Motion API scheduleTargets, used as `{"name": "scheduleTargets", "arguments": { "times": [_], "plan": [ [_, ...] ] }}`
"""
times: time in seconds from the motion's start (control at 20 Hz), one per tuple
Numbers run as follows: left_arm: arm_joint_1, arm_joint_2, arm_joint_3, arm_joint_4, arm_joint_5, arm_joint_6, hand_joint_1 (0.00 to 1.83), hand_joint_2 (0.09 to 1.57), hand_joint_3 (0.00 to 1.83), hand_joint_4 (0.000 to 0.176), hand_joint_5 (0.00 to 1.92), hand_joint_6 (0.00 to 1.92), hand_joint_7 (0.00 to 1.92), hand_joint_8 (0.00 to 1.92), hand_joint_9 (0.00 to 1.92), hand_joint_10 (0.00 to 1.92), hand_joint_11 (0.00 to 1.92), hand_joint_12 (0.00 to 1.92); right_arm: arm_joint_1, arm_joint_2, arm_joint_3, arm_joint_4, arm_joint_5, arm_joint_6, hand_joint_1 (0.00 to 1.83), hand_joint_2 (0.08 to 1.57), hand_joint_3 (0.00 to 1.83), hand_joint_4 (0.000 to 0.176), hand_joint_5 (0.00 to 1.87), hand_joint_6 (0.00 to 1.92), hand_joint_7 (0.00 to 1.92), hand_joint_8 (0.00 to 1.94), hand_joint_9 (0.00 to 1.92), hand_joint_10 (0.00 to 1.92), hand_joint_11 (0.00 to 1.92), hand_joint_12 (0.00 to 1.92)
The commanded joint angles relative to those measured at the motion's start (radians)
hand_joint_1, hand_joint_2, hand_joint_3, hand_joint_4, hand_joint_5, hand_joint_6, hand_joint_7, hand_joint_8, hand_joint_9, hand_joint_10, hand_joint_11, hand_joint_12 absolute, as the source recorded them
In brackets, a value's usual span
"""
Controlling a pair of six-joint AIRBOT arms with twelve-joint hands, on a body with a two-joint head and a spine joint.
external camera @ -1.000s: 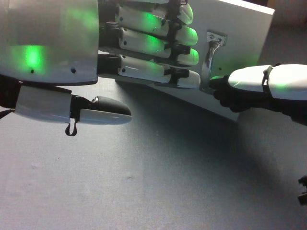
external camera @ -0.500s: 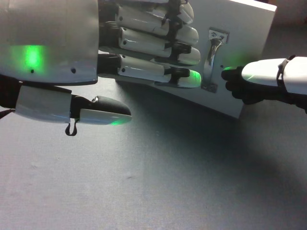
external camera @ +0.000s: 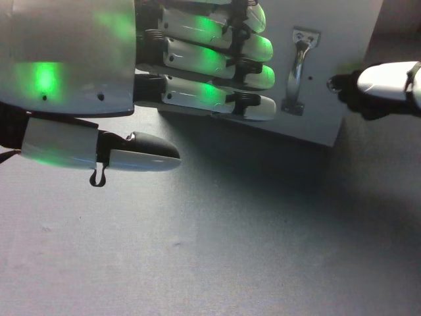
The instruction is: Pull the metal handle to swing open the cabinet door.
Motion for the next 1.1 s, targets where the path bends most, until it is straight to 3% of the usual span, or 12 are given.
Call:
{"name": "scheduleTargets", "arguments": {
  "times": [0.0, 0.45, 1.05],
  "plan": [
    [-0.010, 0.007, 0.001, -0.094, -0.023, 0.009, 0.00, 1.57, 0.06, 0.000, 0.40, 0.00, 0.42, 0.00, 0.38, 0.00, 0.02, 0.80, 0.003, 0.011, 0.004, -0.002, 0.116, 0.009, 0.00, 1.57, 0.07, 0.000, 0.35, 0.00, 0.37, 0.00, 0.35, 0.00, 0.00, 0.87],
    [-0.010, 0.007, 0.001, -0.094, -0.023, 0.009, 0.00, 1.57, 0.06, 0.000, 0.41, 0.01, 0.43, 0.00, 0.39, 0.00, 0.04, 0.79, 0.028, 0.027, 0.088, -0.001, 0.115, -0.001, 0.00, 1.57, 0.07, 0.000, 0.35, 0.00, 0.37, 0.00, 0.35, 0.00, 0.00, 0.89],
    [-0.010, 0.007, 0.001, -0.094, -0.023, 0.009, 0.00, 1.57, 0.06, 0.000, 0.40, 0.00, 0.42, 0.00, 0.38, 0.00, 0.04, 0.78, 0.056, -0.061, 0.231, 0.001, 0.115, -0.056, 0.00, 1.57, 0.07, 0.000, 0.35, 0.00, 0.37, 0.00, 0.35, 0.00, 0.00, 0.89]
  ]
}}
